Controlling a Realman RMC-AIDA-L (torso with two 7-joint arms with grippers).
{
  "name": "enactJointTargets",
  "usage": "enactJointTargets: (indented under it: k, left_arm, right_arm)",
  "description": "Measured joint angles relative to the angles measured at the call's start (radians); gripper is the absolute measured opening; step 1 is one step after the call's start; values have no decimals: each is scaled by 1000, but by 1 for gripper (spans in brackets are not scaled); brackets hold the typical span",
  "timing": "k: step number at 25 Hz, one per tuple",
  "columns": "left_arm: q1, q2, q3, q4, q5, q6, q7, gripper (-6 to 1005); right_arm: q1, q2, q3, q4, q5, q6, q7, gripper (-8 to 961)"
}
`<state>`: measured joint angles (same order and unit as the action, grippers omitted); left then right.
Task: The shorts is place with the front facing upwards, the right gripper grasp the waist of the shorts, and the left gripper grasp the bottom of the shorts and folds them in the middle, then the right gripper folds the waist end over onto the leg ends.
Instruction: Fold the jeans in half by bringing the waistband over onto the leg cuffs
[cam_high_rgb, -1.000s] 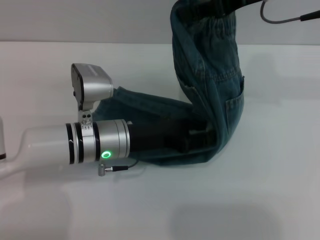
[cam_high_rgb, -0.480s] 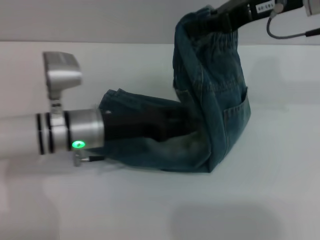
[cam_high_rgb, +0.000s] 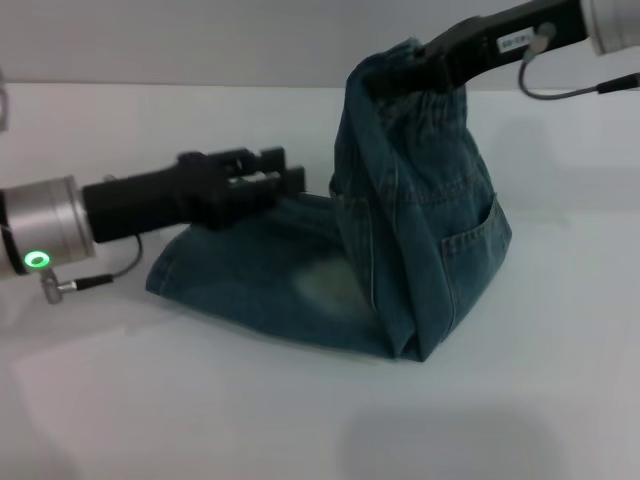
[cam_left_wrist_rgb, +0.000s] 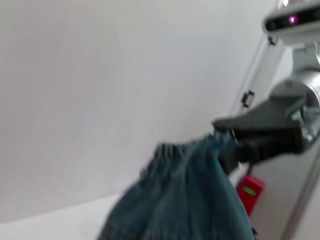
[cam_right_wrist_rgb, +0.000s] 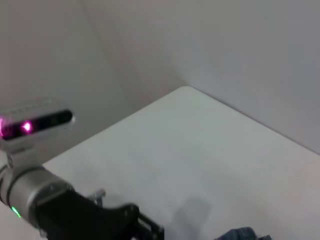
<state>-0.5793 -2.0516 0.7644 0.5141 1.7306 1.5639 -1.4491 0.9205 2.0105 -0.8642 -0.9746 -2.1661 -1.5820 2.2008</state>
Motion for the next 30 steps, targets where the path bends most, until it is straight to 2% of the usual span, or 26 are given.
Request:
enactJointTargets:
  k: [3, 9, 15, 30]
  left_arm:
    - [13, 2, -41, 15, -1, -7, 6, 492]
    - [30, -1, -166, 37, -3, -41, 51, 493]
    - [52, -2, -271, 31, -7, -58, 96, 493]
    - [75, -4, -279, -28, -36, -94, 163, 493]
  right_arm:
    - [8, 11, -49, 13, 2, 35, 0, 16]
    - [41, 57, -162, 31, 9, 125, -31, 15]
    - [95, 64, -306, 137, 100, 230, -86, 15]
    - [172, 76, -564, 365, 298, 421, -225, 20]
